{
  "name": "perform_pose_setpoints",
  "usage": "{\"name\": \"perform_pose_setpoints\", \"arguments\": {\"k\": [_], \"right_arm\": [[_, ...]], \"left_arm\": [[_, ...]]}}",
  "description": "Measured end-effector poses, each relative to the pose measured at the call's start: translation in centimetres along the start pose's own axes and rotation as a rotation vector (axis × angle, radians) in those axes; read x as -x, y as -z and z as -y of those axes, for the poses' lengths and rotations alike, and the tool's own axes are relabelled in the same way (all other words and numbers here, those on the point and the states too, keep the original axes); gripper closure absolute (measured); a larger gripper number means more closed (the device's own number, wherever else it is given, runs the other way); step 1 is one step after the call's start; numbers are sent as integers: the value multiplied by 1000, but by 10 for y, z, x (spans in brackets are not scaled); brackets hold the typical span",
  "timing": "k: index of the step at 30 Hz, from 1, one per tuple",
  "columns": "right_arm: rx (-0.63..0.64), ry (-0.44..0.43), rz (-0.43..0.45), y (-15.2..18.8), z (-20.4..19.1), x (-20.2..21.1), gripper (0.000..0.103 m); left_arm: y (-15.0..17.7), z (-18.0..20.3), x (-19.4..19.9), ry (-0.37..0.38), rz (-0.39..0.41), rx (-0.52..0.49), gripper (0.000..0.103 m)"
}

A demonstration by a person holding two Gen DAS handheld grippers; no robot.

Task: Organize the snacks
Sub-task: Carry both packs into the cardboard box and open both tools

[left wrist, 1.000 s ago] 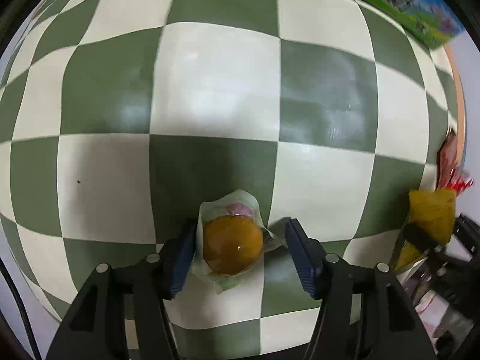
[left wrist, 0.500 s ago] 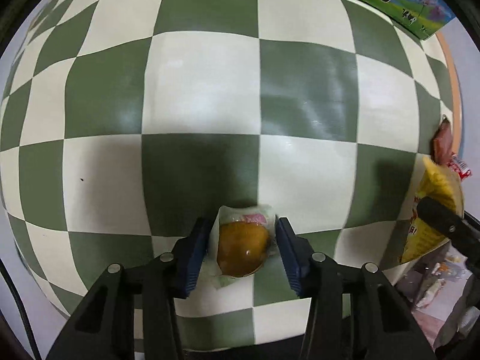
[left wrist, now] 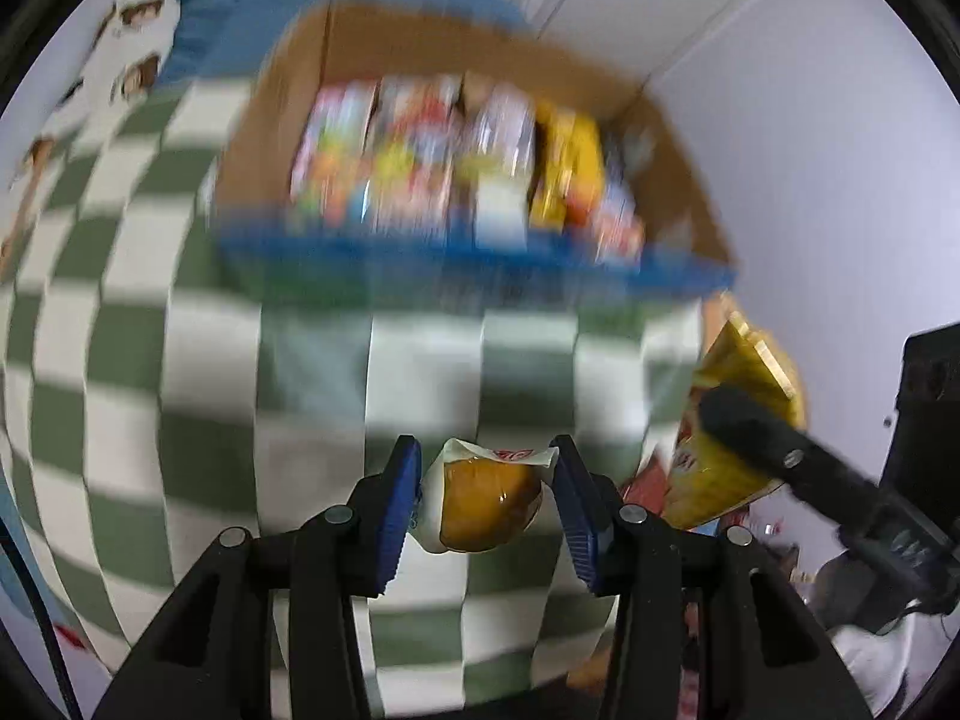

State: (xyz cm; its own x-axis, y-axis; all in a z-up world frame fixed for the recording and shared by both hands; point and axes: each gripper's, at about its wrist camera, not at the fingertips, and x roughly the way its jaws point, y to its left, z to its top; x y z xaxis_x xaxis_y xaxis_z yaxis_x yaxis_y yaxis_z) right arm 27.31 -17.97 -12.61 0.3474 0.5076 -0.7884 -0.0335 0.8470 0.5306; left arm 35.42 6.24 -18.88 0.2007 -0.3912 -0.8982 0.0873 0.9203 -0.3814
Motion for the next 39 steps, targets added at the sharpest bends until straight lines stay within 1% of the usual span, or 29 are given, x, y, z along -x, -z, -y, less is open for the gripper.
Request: {"name": "perform_pose_setpoints", "arguments": {"k": [1,2,3,4,5,6,8,9,12,13,15,18,20,21,22,23,24,25,28,30,36,39], "right_arm": [[13,7,17,-16,-5,1,54],[24,13,30,-29,-7,3,54],[40,26,40,-43,-12,1,54],[58,50,51,-62,-16,-2,54],[65,58,55,-76,-19,-8,54],[74,72,46,-92,-22,-17,54],[79,102,33,-120,-25,-38,54],[79,116,19,-135,-27,-53,54],[64,163,-18,-161,-21,-80,53],[59,186,-50,-170,-18,-95,53],[45,204,-83,-179,-13,-113,53],[38,224,-128,-188,-7,-140,51],[29,241,-172,-191,-3,-156,33],[23,251,-184,-190,-1,-161,11],[19,271,-203,-192,1,-167,4],[20,283,-209,-192,3,-171,4],[20,293,-209,-192,4,-171,4],[22,306,-211,-193,5,-172,4],[40,319,-213,-192,5,-175,4],[56,336,-210,-192,4,-176,4],[65,389,-199,-185,5,-169,4],[68,401,-197,-180,6,-163,4]], "left_arm": [[-21,2,7,-12,26,-12,62],[-34,-11,15,-23,44,-14,62],[-53,-13,20,-42,66,-17,62],[-72,-16,23,-66,81,-24,62],[-81,-24,32,-86,91,-23,62],[-98,-28,32,-111,97,-24,62],[-128,-34,23,-178,98,-38,61],[-141,-35,12,-210,93,-47,61],[-171,-44,-12,-297,65,-67,61],[-180,-47,-21,-318,53,-68,61],[-189,-53,-37,-330,23,-68,61],[-192,-64,-58,-315,-29,-50,60],[-195,-71,-68,-328,-62,-25,59],[-197,-74,-71,-332,-70,-15,56],[-198,-75,-73,-336,-71,-8,45],[-198,-77,-74,-341,-68,-5,38],[-198,-78,-75,-341,-63,-7,27],[-197,-77,-74,-340,-57,-13,20],[-193,-76,-77,-357,-59,-33,13],[-189,-76,-79,-358,-59,-41,9],[-179,-73,-72,-349,-35,-37,9],[-173,-69,-64,-345,-14,-40,9]]}}
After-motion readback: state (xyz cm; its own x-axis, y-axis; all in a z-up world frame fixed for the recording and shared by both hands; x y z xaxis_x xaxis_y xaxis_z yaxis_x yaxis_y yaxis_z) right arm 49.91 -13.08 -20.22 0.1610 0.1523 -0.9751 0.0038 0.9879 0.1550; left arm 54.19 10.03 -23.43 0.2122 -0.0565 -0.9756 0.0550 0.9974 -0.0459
